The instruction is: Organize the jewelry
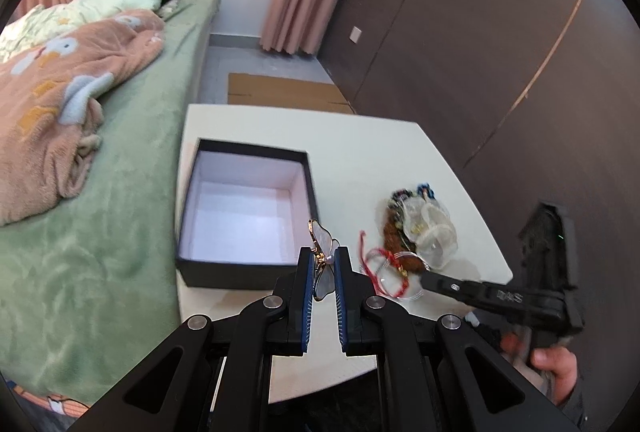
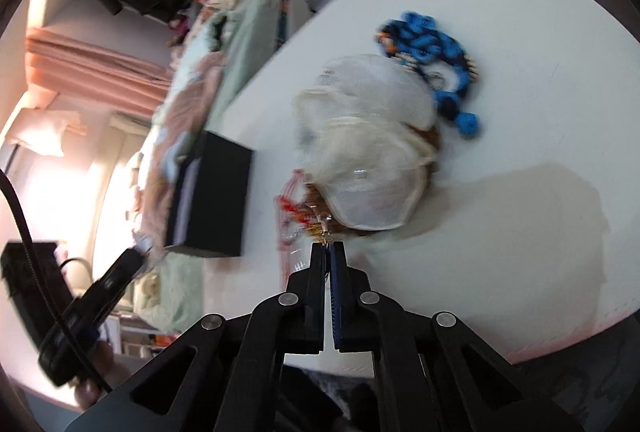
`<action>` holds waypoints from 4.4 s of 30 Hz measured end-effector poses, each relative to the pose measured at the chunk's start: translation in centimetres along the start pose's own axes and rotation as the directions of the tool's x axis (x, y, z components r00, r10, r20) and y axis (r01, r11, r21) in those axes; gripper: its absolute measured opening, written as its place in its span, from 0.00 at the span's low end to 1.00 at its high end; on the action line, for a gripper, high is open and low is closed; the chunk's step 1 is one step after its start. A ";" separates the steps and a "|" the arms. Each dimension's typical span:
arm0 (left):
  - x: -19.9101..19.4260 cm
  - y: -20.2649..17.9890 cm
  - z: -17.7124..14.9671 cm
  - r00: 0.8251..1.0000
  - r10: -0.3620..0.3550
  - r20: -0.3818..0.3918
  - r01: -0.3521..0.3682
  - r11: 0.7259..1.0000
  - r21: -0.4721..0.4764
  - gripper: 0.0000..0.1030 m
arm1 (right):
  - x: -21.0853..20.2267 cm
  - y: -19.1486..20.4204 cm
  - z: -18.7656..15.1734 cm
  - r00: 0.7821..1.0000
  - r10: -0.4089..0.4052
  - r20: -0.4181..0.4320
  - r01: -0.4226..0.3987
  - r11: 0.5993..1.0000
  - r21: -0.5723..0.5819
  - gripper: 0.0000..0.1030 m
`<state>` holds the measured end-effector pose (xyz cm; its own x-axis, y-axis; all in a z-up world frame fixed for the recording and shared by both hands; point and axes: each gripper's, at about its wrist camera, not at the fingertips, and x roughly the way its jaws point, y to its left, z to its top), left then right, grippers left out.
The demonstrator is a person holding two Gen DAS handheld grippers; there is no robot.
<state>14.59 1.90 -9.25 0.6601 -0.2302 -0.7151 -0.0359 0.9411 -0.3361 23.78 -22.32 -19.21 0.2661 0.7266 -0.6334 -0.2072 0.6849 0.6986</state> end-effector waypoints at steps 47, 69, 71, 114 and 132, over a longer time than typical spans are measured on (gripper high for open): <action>-3.9 6.6 2.9 0.997 0.016 0.076 -0.004 0.987 -0.160 0.66 | 0.6 13.4 2.9 0.982 0.187 0.036 -0.180 0.973 -0.144 0.63; -1.1 -4.7 -0.7 0.997 -0.075 -0.034 0.077 0.995 0.057 0.44 | -12.3 5.7 0.3 0.974 0.007 0.228 0.004 0.999 -0.048 0.63; -0.4 -5.2 -1.1 0.996 -0.066 -0.053 0.069 0.995 0.067 0.41 | -12.6 5.2 0.3 0.973 -0.006 0.231 0.019 0.998 -0.052 0.63; 9.9 -5.8 -3.2 0.983 0.115 -0.140 -0.093 0.984 0.152 0.06 | -8.6 -1.7 0.8 0.978 -0.039 0.206 0.041 0.999 -0.008 0.63; 4.6 -5.4 0.8 1.000 0.000 -0.019 0.002 0.994 0.105 0.06 | -5.3 0.5 3.9 0.976 -0.136 0.170 0.147 0.988 -0.052 0.63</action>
<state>18.41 -4.02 -10.20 0.6459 -0.2348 -0.7264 0.0447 0.9615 -0.2711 25.96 -26.06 -14.14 0.4480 0.6065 -0.6568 -0.2140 0.7861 0.5799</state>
